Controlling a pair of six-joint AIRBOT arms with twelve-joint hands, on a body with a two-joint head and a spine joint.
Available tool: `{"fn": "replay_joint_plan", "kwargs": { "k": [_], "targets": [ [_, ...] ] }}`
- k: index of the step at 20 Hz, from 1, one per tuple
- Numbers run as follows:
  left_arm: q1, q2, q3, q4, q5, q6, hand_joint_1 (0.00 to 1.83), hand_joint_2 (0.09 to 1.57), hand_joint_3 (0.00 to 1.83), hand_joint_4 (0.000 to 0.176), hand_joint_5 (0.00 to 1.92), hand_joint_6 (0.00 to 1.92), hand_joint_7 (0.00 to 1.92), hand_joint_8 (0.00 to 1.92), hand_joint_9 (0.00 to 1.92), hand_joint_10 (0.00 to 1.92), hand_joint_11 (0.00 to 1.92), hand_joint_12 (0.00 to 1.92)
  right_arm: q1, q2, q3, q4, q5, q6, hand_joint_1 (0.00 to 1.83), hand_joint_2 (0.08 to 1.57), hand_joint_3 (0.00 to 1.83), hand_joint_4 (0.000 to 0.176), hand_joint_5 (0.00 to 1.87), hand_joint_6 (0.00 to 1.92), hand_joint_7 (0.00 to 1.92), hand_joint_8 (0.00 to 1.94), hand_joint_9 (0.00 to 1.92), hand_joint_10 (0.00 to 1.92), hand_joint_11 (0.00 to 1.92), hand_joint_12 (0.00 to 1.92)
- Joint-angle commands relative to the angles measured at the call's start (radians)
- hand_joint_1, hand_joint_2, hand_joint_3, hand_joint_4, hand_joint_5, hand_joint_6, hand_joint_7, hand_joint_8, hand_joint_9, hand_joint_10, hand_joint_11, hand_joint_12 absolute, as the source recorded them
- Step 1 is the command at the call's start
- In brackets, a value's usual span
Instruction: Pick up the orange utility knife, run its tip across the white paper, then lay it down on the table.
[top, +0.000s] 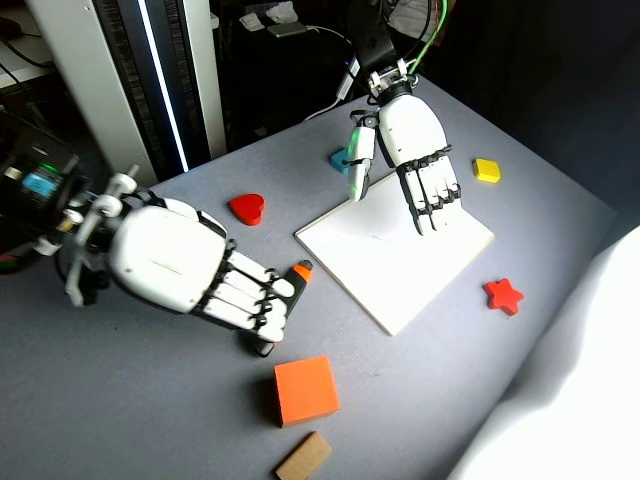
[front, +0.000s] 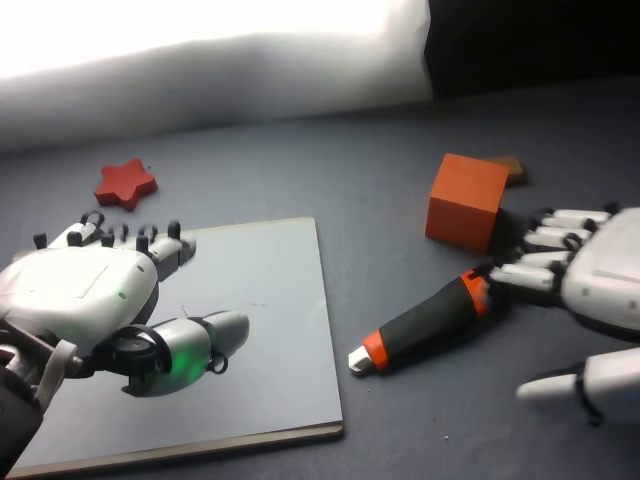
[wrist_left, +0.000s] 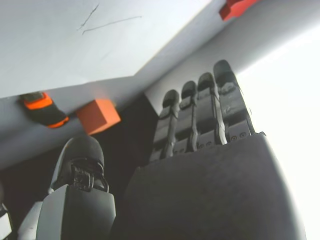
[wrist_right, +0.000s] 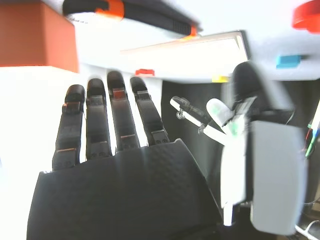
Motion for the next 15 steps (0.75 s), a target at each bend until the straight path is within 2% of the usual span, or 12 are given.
{"fn": "replay_joint_plan", "kwargs": {
  "k": [1,2,3,4,5,7,9,11,15],
  "targets": [
    [-0.013,0.004,-0.001,0.062,-0.079,-0.004,0.17,1.26,0.00,0.000,0.53,0.06,0.70,0.06,0.67,0.14,0.09,1.40,0.007,0.022,-0.011,-0.005,0.091,0.028,0.18,1.21,0.06,0.000,0.23,1.31,0.44,1.25,0.34,1.61,0.06,1.90],
    [-0.021,0.004,-0.007,0.062,-0.079,-0.001,0.23,1.31,0.00,0.000,0.70,0.05,0.84,0.12,0.71,0.43,0.24,1.48,0.007,0.056,-0.029,-0.005,0.082,0.056,0.17,1.24,0.06,0.000,0.38,1.34,0.59,1.36,0.51,1.73,0.28,1.92],
    [-0.025,0.004,-0.013,0.062,-0.078,0.003,0.26,1.33,0.00,0.000,0.79,0.07,0.87,0.24,0.66,0.76,0.30,1.54,0.007,0.073,-0.037,-0.005,0.079,0.058,0.15,1.26,0.07,0.000,0.48,1.38,0.68,1.41,0.63,1.80,0.42,1.92],
    [-0.027,0.004,-0.022,0.063,-0.078,0.008,0.30,1.36,0.00,0.000,0.77,0.45,0.80,0.69,0.64,1.11,0.38,1.64,0.007,0.092,-0.047,-0.005,0.074,0.058,0.16,1.28,0.07,0.000,0.64,1.42,0.83,1.47,0.78,1.84,0.53,1.92],
    [-0.027,0.004,-0.029,0.063,-0.078,0.008,0.30,1.40,0.01,0.000,0.75,0.86,0.78,1.09,0.68,1.34,0.46,1.72,0.006,0.106,-0.054,-0.005,0.074,0.059,0.13,1.31,0.08,0.000,0.74,1.58,0.96,1.61,0.92,1.90,0.67,1.92],
    [-0.027,0.004,-0.042,0.063,-0.078,0.009,0.27,1.43,0.01,0.000,0.77,1.19,0.81,1.37,0.73,1.56,0.53,1.83,0.006,0.131,-0.062,-0.005,0.071,0.059,0.12,1.34,0.08,0.000,0.91,1.73,1.13,1.72,1.12,1.92,0.87,1.92],
    [-0.026,0.004,-0.046,0.063,-0.072,0.013,0.26,1.44,0.00,0.000,0.79,1.36,0.86,1.48,0.75,1.70,0.59,1.91,0.029,0.153,-0.062,-0.005,0.011,0.059,0.09,1.35,0.09,0.000,0.95,1.81,1.18,1.80,1.17,1.92,0.97,1.92],
    [-0.022,0.004,-0.046,0.063,-0.070,0.013,0.29,1.43,0.00,0.000,0.79,1.41,0.88,1.50,0.76,1.72,0.57,1.92,0.045,0.163,-0.063,-0.005,-0.008,0.060,0.11,1.35,0.10,0.000,0.95,1.86,1.14,1.84,1.15,1.92,0.96,1.92],
    [-0.024,0.004,-0.048,0.063,-0.067,0.013,0.30,1.42,0.00,0.000,0.77,1.34,0.81,1.56,0.71,1.78,0.56,1.92,0.056,0.164,-0.064,0.013,0.089,0.057,0.11,1.33,0.10,0.000,0.86,1.81,1.06,1.83,1.08,1.92,0.88,1.92]
  ]
}}
